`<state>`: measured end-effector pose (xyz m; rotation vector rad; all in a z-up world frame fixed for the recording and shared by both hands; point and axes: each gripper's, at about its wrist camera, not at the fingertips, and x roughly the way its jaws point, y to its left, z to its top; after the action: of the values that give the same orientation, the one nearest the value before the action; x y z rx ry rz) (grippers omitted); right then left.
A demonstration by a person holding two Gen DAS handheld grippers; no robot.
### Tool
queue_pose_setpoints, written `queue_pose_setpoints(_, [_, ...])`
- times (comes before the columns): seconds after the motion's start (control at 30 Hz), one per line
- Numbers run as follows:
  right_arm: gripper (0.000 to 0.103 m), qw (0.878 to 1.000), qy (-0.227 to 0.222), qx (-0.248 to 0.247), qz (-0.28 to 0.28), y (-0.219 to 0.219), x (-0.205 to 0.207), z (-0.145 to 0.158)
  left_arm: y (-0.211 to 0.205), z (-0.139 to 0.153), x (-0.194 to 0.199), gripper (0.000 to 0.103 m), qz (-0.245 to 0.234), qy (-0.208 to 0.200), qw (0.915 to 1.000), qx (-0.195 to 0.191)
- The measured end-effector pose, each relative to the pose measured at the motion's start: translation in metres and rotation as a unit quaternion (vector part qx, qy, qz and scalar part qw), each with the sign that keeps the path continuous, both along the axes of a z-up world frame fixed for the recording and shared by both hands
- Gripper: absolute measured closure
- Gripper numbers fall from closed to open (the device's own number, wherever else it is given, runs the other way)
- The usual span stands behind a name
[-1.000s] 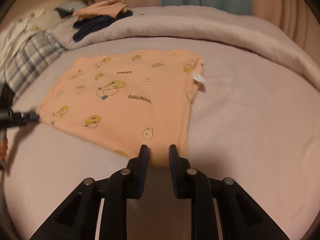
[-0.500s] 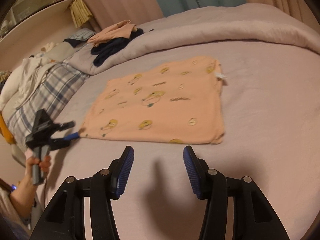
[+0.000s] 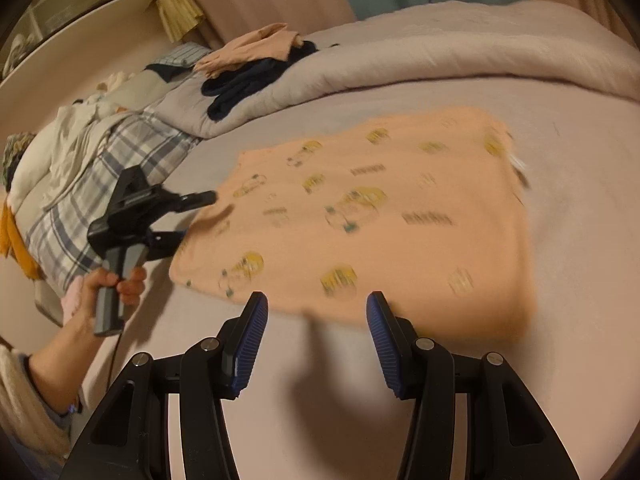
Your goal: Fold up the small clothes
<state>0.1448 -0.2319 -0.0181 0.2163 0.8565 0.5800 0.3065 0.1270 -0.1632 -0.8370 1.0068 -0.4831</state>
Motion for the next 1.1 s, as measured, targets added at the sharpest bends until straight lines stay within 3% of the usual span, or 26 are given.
queue_pose_setpoints(0.07, [0.051, 1.0, -0.007, -0.013, 0.002, 0.013, 0.017, 0.004, -0.002, 0.0, 0.007, 0.051, 0.003, 0.003, 1.0, 0.0])
queue_pose_setpoints(0.13, [0.051, 1.0, -0.008, -0.026, 0.001, 0.025, 0.04, 0.005, -0.002, 0.001, 0.01, 0.076, 0.009, 0.008, 0.9998, 0.015])
queue_pose_setpoints(0.2, [0.051, 0.999, -0.002, -0.035, -0.006, 0.034, 0.061, 0.003, 0.001, -0.002, 0.009, 0.087, 0.015, 0.021, 0.9994, 0.021])
queue_pose_setpoints(0.33, [0.054, 0.998, 0.005, -0.052, -0.026, 0.053, 0.106, -0.001, 0.005, 0.008, 0.002, 0.09, 0.016, 0.008, 0.9997, 0.017])
queue_pose_setpoints(0.5, [0.084, 0.995, 0.021, -0.09, -0.042, 0.074, 0.144, -0.012, -0.006, 0.034, -0.004, 0.092, -0.009, -0.022, 0.9987, 0.045])
queue_pose_setpoints(0.6, [0.09, 0.992, 0.04, -0.109, -0.043, 0.081, 0.156, -0.022, -0.015, 0.045, -0.006, 0.092, -0.022, -0.037, 0.996, 0.078])
queue_pose_setpoints(0.73, [0.09, 0.992, 0.042, -0.116, -0.038, 0.077, 0.148, -0.014, -0.018, 0.042, -0.007, 0.092, -0.022, -0.03, 0.9953, 0.089])
queue_pose_setpoints(1.1, [0.09, 0.99, 0.011, -0.136, 0.028, 0.069, 0.071, -0.004, -0.023, 0.046, -0.005, 0.092, -0.017, -0.028, 0.9937, 0.108])
